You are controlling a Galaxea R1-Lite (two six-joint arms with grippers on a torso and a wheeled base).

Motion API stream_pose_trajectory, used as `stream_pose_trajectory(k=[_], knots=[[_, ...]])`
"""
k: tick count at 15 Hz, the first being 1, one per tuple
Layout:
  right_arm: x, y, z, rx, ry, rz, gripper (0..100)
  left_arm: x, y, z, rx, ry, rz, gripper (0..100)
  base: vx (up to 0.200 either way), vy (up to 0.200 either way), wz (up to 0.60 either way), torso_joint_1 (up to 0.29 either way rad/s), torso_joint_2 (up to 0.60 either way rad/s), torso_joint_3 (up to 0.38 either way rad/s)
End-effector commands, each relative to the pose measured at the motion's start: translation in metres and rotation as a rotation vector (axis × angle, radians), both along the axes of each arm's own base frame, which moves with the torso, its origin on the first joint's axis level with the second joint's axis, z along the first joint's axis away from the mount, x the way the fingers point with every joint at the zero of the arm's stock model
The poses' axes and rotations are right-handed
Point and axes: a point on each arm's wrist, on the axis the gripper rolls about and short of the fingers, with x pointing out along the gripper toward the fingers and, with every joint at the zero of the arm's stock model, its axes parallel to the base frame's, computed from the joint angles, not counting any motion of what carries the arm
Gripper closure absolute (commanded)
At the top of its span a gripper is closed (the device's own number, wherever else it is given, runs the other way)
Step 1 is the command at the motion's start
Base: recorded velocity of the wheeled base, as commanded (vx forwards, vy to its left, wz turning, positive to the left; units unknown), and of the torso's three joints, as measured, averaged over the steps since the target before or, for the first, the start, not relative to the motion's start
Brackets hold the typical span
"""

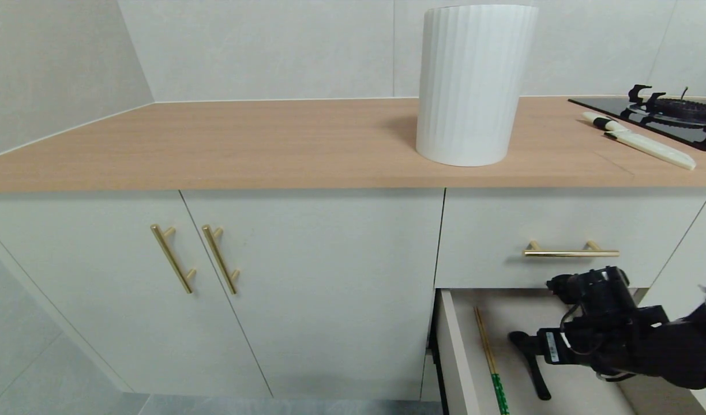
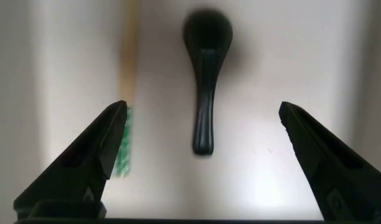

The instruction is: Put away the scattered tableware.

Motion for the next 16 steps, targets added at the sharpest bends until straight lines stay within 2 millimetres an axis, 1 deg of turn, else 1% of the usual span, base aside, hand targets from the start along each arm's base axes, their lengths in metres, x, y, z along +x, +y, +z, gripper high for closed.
stream_pose_trajectory(k=[1,2,3,4,5,7,9,13,15,16], knots=[[-0.047,-0.010,0.056,0.025,-0.127,0.001,0,0.000,0.000,0.000,0.000,-0.001,0.002,0,0.000,0.000,0.00,0.000,0.00,0.000],[-0.058,-0.013,0.066,0.025,-0.126,0.001,0,0.000,0.000,0.000,0.000,0.001,0.002,0,0.000,0.000,0.00,0.000,0.00,0.000],[-0.075,-0.017,0.082,0.027,-0.133,0.001,0,0.000,0.000,0.000,0.000,0.001,0.002,0,0.000,0.000,0.00,0.000,0.00,0.000],[-0.086,-0.020,0.093,0.029,-0.142,0.001,0,0.000,0.000,0.000,0.000,0.001,0.000,0,0.000,0.000,0.00,0.000,0.00,0.000],[-0.102,-0.024,0.101,0.021,-0.106,0.005,0,0.000,0.000,0.000,0.000,0.001,0.002,0,0.000,0.000,0.00,0.000,0.00,0.000],[-0.118,-0.025,0.114,0.011,-0.042,0.015,0,0.000,0.000,0.000,0.000,0.001,0.002,0,0.000,0.000,0.00,0.000,0.00,0.000],[-0.125,-0.026,0.117,0.012,-0.022,0.018,0,0.000,0.000,0.000,0.000,-0.001,0.002,0,0.000,0.000,0.00,0.000,0.00,0.000],[-0.130,-0.018,0.117,0.011,-0.011,0.080,0,0.000,0.000,0.000,-0.002,0.001,0.002,0,0.000,0.000,0.00,0.000,0.00,0.000],[-0.135,-0.016,0.115,-0.003,0.033,0.109,0,0.000,0.000,0.000,-0.002,0.001,0.002,0,0.000,0.000,0.00,0.000,0.00,0.000],[-0.137,-0.014,0.113,-0.011,0.058,0.125,0,0.000,0.000,0.000,-0.002,-0.001,0.002,0,-0.200,0.000,0.00,-0.007,0.01,0.002]])
